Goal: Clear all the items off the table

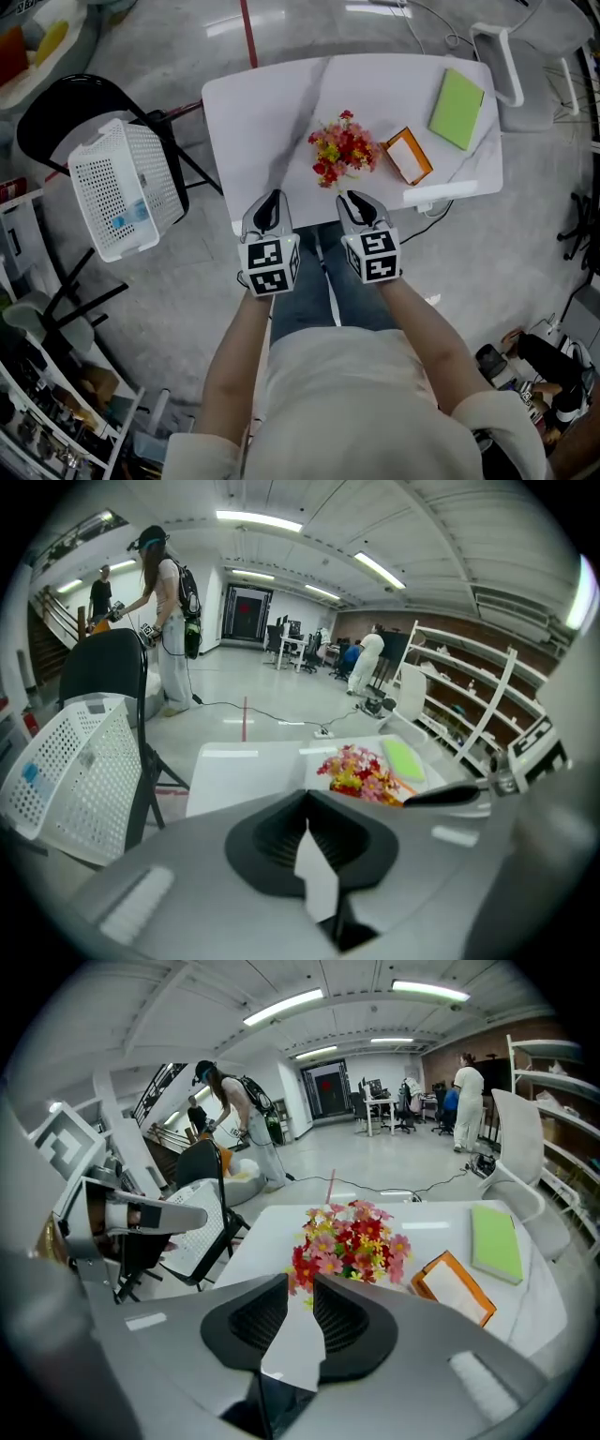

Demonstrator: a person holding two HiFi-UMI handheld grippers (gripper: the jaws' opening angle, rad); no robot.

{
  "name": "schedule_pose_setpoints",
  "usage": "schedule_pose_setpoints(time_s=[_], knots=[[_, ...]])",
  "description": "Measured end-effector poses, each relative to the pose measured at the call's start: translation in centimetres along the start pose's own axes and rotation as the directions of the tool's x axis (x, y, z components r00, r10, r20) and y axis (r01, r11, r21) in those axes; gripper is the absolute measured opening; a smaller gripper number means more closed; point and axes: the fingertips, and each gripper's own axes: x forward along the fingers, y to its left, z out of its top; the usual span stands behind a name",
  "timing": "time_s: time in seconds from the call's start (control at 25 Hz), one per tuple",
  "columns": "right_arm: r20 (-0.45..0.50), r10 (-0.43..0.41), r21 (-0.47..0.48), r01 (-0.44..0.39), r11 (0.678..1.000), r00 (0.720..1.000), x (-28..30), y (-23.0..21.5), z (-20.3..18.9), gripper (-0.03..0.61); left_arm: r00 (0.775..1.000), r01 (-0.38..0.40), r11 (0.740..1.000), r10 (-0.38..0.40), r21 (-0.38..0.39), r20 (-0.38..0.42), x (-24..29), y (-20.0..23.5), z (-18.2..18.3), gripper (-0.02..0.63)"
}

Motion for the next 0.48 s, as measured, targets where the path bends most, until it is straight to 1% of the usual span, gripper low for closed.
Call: schedule_pose_setpoints(time_s=[0.24, 0.36, 0.48], knots=[[-0.059, -0.05, -0.019, 0.049, 0.999, 0.997, 3.0, -2.6, -3.6, 0.154, 0.999, 0.03, 0.999, -0.03, 0.025, -0.035, 2.1, -1.6, -1.7, 0.009], [-0.076, -0.068, -0.035, 0.065, 0.997, 0.995, 4.7, -3.3, -5.0, 0.207, 0.998, 0.041, 0.999, -0.04, 0.024, -0.049, 3.2, -1.9, -2.3, 0.009], [-0.093, -0.078, -0.032, 0.076, 0.997, 0.993, 6.4, -3.7, -5.9, 0.261, 0.997, 0.046, 0.999, -0.045, 0.02, -0.062, 4.2, -1.9, -3.0, 0.009]])
